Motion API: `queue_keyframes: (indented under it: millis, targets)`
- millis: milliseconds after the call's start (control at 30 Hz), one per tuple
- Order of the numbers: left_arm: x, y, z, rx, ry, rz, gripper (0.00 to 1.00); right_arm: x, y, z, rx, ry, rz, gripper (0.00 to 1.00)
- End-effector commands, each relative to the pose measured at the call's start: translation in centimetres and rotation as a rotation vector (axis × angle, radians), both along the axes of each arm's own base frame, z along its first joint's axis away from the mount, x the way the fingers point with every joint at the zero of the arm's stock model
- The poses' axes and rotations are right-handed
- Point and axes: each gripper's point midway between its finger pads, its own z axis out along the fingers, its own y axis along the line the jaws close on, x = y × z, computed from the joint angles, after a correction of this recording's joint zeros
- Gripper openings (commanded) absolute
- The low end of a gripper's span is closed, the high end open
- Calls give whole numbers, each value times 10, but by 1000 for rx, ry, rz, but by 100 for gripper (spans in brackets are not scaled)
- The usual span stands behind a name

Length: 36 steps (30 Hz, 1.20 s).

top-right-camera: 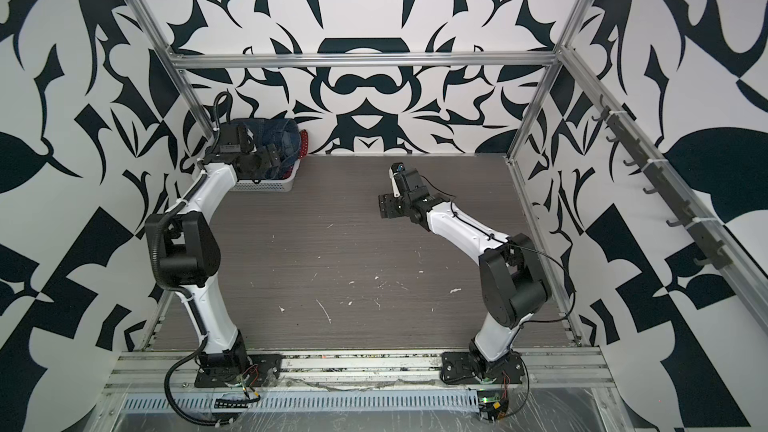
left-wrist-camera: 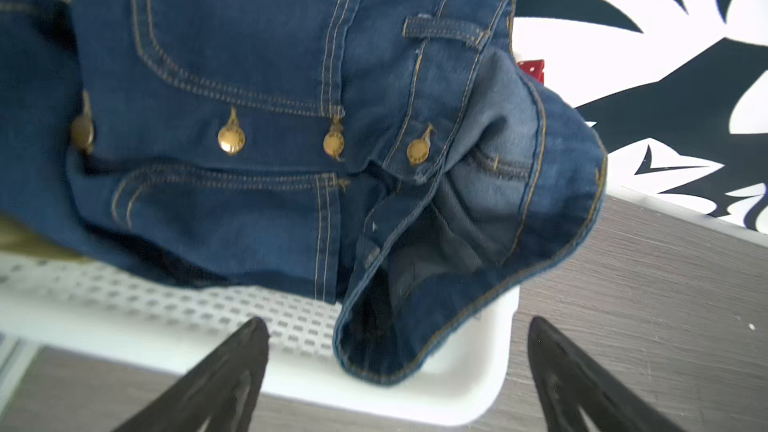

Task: Fold and stack the skirts
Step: 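Reach the left gripper into the white basket and grasp the denim skirt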

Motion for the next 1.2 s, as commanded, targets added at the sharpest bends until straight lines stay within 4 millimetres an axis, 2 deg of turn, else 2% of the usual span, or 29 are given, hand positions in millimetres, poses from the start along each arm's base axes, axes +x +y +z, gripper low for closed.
queue_keyframes:
  millis: [0, 167, 300, 400, 500, 600, 633, 667, 700, 800, 900, 1000, 1167]
  targets:
    - [13, -8, -14, -4, 35, -40, 100, -1, -3, 21, 8, -45, 7, 81]
    - [37, -27, -20, -18, 23, -98, 100, -1, 2, 21, 21, -32, 18, 80]
    - [51, -37, -35, 1, 42, -115, 100, -1, 5, 22, 36, -24, 27, 79]
    - [58, -40, -49, -2, 60, -120, 93, -3, 7, 22, 46, -16, 39, 79]
    - [64, -41, -58, -6, 69, -127, 68, -6, 6, 22, 46, -12, 38, 78]
    - [65, -41, -62, 0, 88, -131, 30, -10, 4, 24, 47, -16, 38, 78]
    - [64, -41, -61, 2, 92, -132, 22, -11, 3, 24, 46, -16, 38, 78]
    - [64, -41, -59, 3, 91, -131, 19, -12, 3, 25, 46, -18, 39, 78]
    - [63, -40, -56, 5, 85, -128, 17, -13, 2, 26, 46, -19, 38, 78]
    - [61, -38, -38, 16, 54, -122, 1, -15, 1, 29, 49, -25, 39, 77]
    - [56, -35, -10, 28, 6, -110, 0, -17, 1, 34, 58, -33, 37, 77]
    - [50, -30, 26, 56, -66, -92, 0, -19, -1, 41, 65, -51, 36, 77]
    - [45, -19, 102, 134, -200, -66, 0, -13, 4, 62, 78, -119, 59, 77]
